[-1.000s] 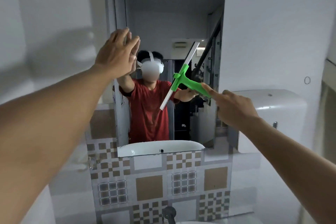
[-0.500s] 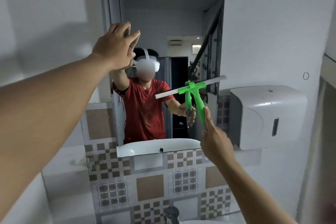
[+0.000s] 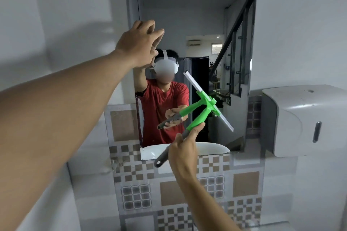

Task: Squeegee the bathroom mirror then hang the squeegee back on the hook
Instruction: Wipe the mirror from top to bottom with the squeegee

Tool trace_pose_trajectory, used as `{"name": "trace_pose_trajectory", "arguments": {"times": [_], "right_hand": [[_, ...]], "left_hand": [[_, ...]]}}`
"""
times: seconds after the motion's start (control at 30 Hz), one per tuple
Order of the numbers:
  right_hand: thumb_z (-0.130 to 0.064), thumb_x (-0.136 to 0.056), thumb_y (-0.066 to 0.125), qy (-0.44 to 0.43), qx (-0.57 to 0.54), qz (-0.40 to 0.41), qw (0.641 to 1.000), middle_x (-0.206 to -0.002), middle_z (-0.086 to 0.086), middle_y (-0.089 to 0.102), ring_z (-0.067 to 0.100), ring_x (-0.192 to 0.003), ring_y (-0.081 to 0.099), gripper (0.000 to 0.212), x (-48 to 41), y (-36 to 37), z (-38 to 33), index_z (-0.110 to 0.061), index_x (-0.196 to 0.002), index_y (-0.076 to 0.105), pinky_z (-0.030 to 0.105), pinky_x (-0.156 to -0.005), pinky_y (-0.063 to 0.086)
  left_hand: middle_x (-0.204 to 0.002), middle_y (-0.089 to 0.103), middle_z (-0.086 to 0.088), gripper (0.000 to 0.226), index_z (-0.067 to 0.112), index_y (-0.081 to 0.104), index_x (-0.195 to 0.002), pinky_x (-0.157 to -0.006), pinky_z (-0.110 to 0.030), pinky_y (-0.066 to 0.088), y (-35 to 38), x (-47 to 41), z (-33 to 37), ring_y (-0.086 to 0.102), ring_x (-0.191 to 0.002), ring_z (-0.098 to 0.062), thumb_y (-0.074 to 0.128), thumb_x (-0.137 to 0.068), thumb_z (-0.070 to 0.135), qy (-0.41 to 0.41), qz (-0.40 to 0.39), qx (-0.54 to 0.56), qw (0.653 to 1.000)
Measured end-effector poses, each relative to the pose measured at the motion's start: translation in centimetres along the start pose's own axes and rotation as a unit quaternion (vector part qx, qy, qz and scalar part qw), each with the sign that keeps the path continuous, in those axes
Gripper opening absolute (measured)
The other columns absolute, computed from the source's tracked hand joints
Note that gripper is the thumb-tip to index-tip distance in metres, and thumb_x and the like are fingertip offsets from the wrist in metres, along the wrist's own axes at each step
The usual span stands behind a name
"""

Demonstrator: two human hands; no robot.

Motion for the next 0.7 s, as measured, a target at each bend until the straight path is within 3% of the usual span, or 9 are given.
{"name": "trace_pose_trajectory", "arguments": {"times": [0.13, 0.27, 0.33, 0.47, 0.6, 0.7], "right_hand": [[-0.017, -0.103, 0.038, -0.047, 0.044, -0.024, 0.998, -0.088, 0.007, 0.069, 0.022, -0.071, 0.067, 0.088, 1.2, 2.6, -1.9, -0.046, -0.147, -0.033, 0.047, -0.067, 0.061], [-0.008, -0.101, 0.045, -0.099, 0.129, -0.037, 0.986, -0.113, 0.006, 0.064, 0.021, -0.086, 0.069, 0.102, 1.7, 3.1, -2.4, -0.052, -0.142, -0.037, 0.046, -0.070, 0.062], [-0.007, -0.101, 0.047, -0.123, 0.167, -0.039, 0.977, -0.110, 0.009, 0.064, 0.021, -0.081, 0.067, 0.105, 1.7, 2.6, -2.3, -0.052, -0.140, -0.039, 0.043, -0.067, 0.061], [-0.008, -0.100, 0.049, -0.166, 0.290, -0.076, 0.940, -0.099, 0.011, 0.064, 0.021, -0.070, 0.062, 0.101, 2.1, 2.1, -1.8, -0.042, -0.149, -0.033, 0.039, -0.061, 0.056], [-0.005, -0.096, 0.050, -0.188, 0.390, -0.080, 0.898, -0.106, 0.014, 0.066, 0.019, -0.061, 0.059, 0.097, 1.6, 0.6, -1.4, -0.033, -0.156, -0.021, 0.034, -0.051, 0.053], [-0.003, -0.094, 0.048, -0.210, 0.479, -0.098, 0.847, -0.116, 0.017, 0.063, 0.021, -0.058, 0.049, 0.098, 1.3, -1.5, -1.3, -0.035, -0.157, -0.019, 0.027, -0.044, 0.037]], "left_hand": [[-0.150, 0.040, -0.007, 0.065, 0.024, 0.042, -0.150, -0.086, -0.057, 0.055, -0.2, -0.1, -0.1, 0.037, -0.134, -0.037, 0.065, -0.090, 0.035, -0.002, -0.003, 0.009, 1.000], [-0.150, 0.040, -0.007, 0.067, 0.025, 0.043, -0.151, -0.087, -0.056, 0.053, -0.3, -0.2, -0.2, 0.037, -0.134, -0.036, 0.067, -0.089, 0.036, -0.002, -0.005, 0.006, 1.000], [-0.149, 0.040, -0.007, 0.067, 0.024, 0.043, -0.151, -0.086, -0.056, 0.053, -0.2, -0.2, -0.1, 0.037, -0.133, -0.036, 0.067, -0.089, 0.035, -0.003, -0.004, 0.006, 1.000], [-0.151, 0.039, -0.007, 0.067, 0.025, 0.043, -0.151, -0.085, -0.056, 0.053, -0.1, -0.1, -0.1, 0.037, -0.134, -0.037, 0.068, -0.089, 0.035, -0.008, -0.005, 0.009, 1.000], [-0.153, 0.038, -0.009, 0.066, 0.024, 0.042, -0.150, -0.087, -0.057, 0.054, -0.1, -0.1, 0.0, 0.037, -0.135, -0.038, 0.067, -0.090, 0.034, -0.009, -0.009, 0.008, 1.000], [-0.154, 0.036, -0.009, 0.066, 0.024, 0.041, -0.151, -0.088, -0.057, 0.053, 0.0, -0.1, 0.1, 0.035, -0.137, -0.037, 0.066, -0.090, 0.033, -0.011, -0.013, 0.009, 1.000]]}}
Point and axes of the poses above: each hand's wrist, its own x-axis away from the middle knuckle, its own y-axis out of the palm, z = x × y, the point moved 4 cm from there along -x, towards the middle knuckle
